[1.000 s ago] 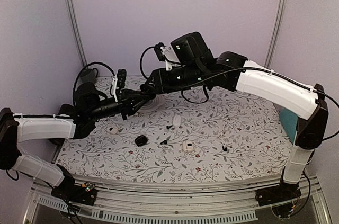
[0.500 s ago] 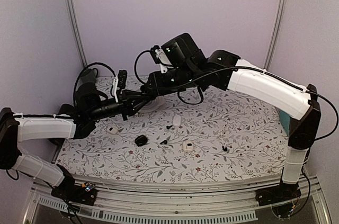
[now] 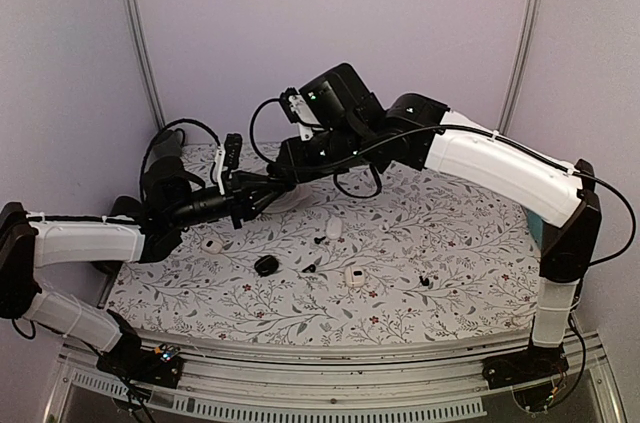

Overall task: Insert the wireless bluetooth earbuds into the charging case
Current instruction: Adjust the right earbud in the right side groove of the charging case.

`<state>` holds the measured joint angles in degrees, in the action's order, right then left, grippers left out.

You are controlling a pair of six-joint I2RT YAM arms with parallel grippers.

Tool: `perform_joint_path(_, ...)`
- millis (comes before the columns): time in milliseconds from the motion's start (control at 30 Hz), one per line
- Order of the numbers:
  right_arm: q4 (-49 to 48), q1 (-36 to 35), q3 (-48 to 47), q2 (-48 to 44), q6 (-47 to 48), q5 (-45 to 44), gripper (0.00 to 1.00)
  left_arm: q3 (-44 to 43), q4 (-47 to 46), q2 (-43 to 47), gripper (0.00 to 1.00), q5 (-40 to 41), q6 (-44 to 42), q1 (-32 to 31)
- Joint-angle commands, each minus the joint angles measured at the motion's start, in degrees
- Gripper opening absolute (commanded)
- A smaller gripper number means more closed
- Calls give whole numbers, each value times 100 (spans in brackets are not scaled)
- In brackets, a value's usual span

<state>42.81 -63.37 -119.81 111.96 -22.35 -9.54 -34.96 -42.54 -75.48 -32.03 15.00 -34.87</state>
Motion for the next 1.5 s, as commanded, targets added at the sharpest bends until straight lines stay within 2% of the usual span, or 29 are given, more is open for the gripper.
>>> perform_joint_path(0,68,-52,-217,150,97,-49,31,-99,-88,-35,0,39,-50,-64)
perform_joint_path(1467,332,-39,-386,255,73,-165,21,59,-396,134,0,-42,-136,-99)
